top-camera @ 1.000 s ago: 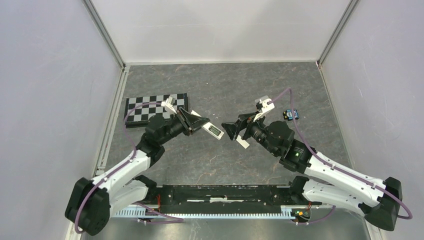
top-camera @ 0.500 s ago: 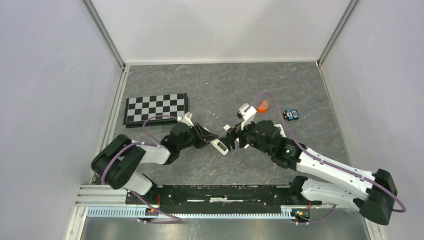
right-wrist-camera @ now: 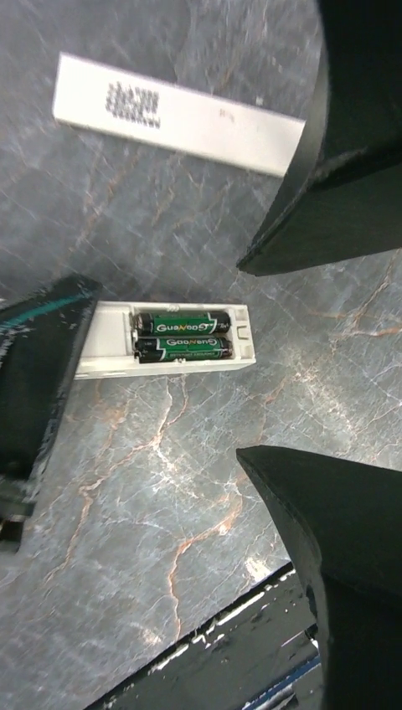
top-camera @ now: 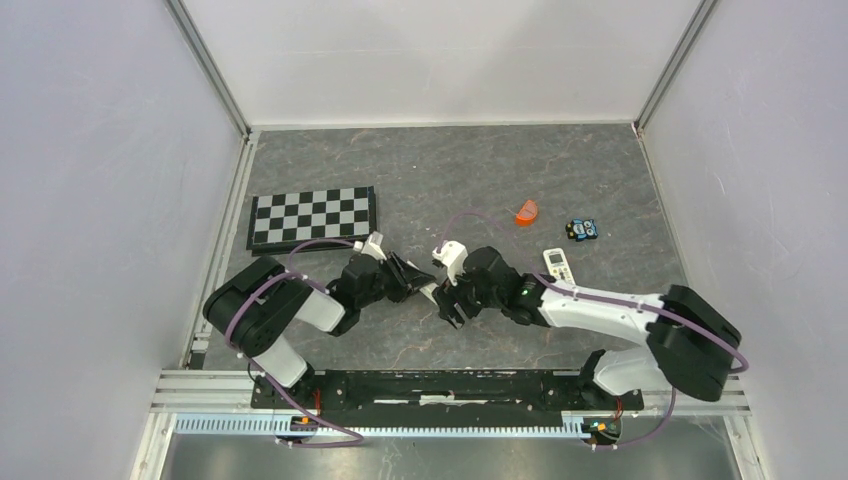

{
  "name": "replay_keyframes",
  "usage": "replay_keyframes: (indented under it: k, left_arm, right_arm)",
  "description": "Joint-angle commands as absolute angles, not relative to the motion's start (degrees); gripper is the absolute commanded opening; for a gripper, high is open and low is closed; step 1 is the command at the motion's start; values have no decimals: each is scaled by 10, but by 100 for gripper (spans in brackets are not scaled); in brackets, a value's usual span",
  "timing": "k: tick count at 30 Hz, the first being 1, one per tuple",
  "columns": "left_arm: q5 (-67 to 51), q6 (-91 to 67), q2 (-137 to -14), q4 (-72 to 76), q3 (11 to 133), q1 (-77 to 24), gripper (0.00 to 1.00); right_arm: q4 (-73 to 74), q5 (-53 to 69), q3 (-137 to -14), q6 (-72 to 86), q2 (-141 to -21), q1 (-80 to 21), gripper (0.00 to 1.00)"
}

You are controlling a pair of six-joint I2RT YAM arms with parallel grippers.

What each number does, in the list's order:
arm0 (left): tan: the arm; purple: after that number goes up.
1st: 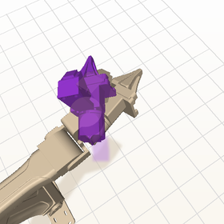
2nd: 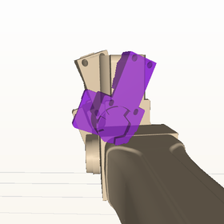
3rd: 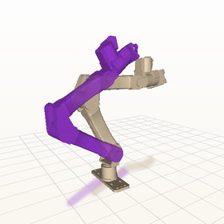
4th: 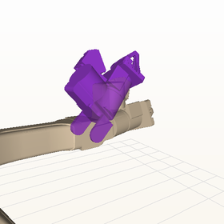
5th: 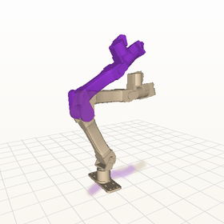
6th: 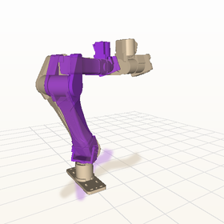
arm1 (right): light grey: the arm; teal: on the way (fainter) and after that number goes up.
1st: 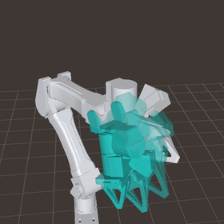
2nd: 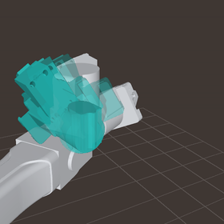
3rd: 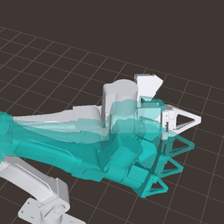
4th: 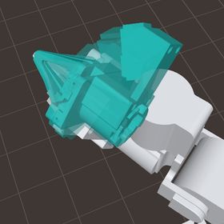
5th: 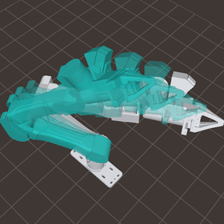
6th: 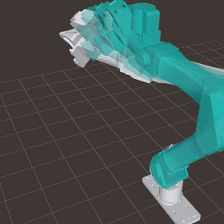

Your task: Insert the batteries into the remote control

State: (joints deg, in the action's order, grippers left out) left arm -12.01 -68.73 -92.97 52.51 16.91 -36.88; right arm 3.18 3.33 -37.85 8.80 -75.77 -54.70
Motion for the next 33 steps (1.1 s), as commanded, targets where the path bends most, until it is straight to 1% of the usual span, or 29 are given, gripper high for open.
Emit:
replay_keyframes:
  k: [1, 5, 7, 10, 12, 14, 16, 18, 20, 22, 24, 26, 27, 28, 30, 32, 33]
  left_arm:
    - [-82, -695, -944, 547, 151, -372, 30]
    - [-78, -696, -938, 550, 139, -373, 33]
    - [-80, -694, -937, 551, 137, -373, 33]
    - [-84, -694, -939, 561, 134, -373, 34]
    - [-85, -692, -940, 566, 133, -373, 34]
    - [-85, -692, -939, 573, 131, -373, 35]
    - [-85, -693, -937, 577, 128, -373, 37]
    - [-84, -692, -933, 577, 128, -373, 40]
    - [-82, -691, -926, 576, 125, -373, 45]
    - [-80, -689, -916, 570, 124, -372, 51]
    - [-75, -689, -899, 555, 123, -372, 60]
    - [-66, -691, -870, 516, 124, -372, 73]
    - [-61, -695, -847, 473, 129, -371, 80]
    - [-55, -694, -821, 425, 139, -371, 85]
    - [-31, -682, -761, 295, 164, -371, 91]
    - [27, -667, -701, 147, 191, -370, 96]
    - [50, -657, -671, 97, 200, -369, 97]
  right_arm:
    - [4, 68, -413, 73, -808, -542, 75]
    - [4, 40, -429, 64, -841, -539, 67]
    - [4, 49, -438, 47, -855, -535, 66]
    - [4, 75, -456, 26, -884, -527, 62]
    - [4, 107, -469, 18, -905, -517, 56]
    - [10, 131, -482, 10, -924, -512, 49]
    - [18, 135, -492, 5, -935, -510, 43]
    - [16, 133, -493, 5, -937, -510, 35]
    - [10, 134, -492, -15, -935, -510, 28]
    - [15, 131, -495, -27, -935, -510, 21]
    - [31, 123, -502, -45, -937, -510, 16]
    - [51, 110, -506, -67, -935, -510, 15]
    - [63, 108, -508, -82, -933, -509, 15]
    - [73, 107, -508, -98, -928, -510, 15]
    - [81, 115, -500, -127, -913, -510, 14]
    - [94, 114, -496, -152, -901, -510, 14]
    - [101, 110, -496, -161, -895, -510, 14]
